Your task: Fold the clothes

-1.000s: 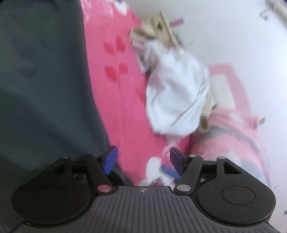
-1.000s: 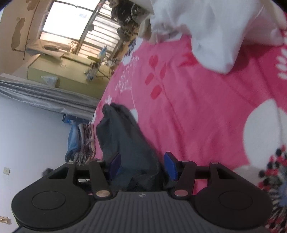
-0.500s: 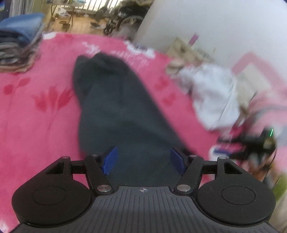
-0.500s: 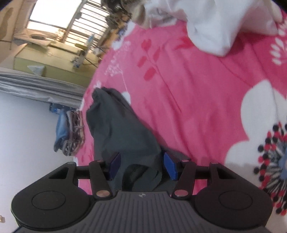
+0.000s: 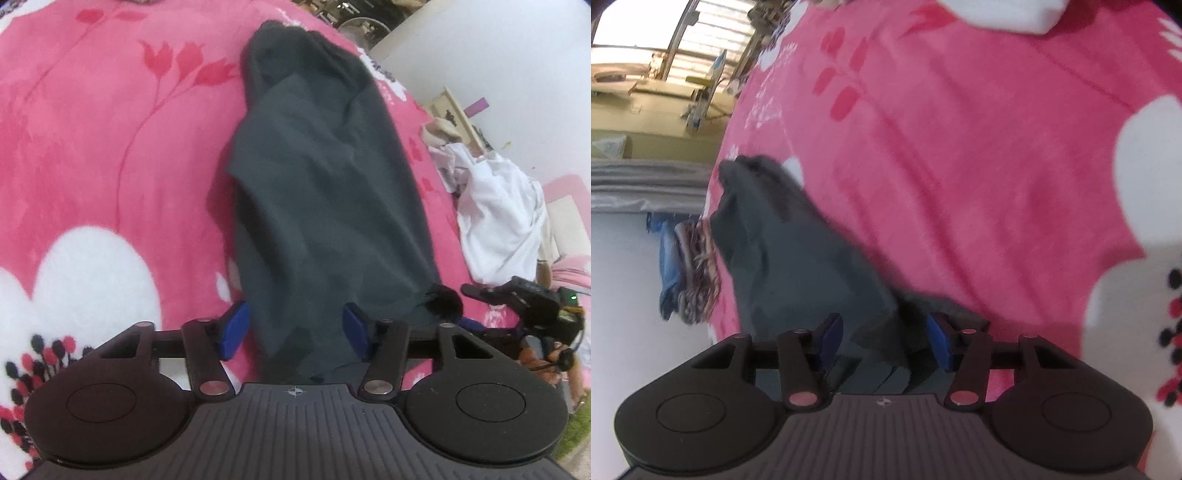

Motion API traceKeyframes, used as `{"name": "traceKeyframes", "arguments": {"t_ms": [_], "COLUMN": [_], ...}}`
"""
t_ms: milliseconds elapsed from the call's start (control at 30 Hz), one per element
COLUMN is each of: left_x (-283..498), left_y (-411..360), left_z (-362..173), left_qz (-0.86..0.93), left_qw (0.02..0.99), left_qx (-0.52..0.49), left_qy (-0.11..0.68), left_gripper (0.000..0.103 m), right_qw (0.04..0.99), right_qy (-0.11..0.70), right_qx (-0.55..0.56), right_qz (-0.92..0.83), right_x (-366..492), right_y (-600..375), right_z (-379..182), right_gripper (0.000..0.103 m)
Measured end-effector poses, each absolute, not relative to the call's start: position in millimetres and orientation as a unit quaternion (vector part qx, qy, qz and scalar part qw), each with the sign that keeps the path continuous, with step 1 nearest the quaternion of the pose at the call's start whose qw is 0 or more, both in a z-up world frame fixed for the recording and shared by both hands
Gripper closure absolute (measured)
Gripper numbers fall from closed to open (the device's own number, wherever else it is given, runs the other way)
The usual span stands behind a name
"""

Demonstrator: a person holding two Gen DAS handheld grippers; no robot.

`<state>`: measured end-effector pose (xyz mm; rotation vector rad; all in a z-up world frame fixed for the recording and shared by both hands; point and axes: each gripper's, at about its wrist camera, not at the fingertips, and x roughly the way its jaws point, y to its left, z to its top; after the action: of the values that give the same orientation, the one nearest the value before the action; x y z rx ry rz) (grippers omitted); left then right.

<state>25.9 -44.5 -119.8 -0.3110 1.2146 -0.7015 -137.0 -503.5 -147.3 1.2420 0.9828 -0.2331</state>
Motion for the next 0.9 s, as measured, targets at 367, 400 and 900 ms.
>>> {"name": "traceKeyframes", "arguments": {"t_ms": [367, 400, 900], "left_x": [25, 25, 18], "left_y": [-42, -41, -46], "left_z": [-132, -132, -149], "left_qz": [-0.321, -0.324, -0.341], "left_qw": [0.734, 0.732, 0.700], "left_qx": [-0.169, -0.173, -0.216], "left_qy": [0.574, 0.574, 0.589], "left_gripper": [0.066, 0.066, 0.087], "right_qw": [0.695, 0.703, 0.719], "right_qy": [0.462, 0.457, 0.454], "right_qx": [0.544, 0.538, 0.516], "right_qz": [-0.086, -0.085, -0.102], "right_x": [-133, -135, -138], "right_y": [-489, -489, -492], "right_z": [-154, -150, -150], "right_gripper": [0.098, 0.099, 0.099]}}
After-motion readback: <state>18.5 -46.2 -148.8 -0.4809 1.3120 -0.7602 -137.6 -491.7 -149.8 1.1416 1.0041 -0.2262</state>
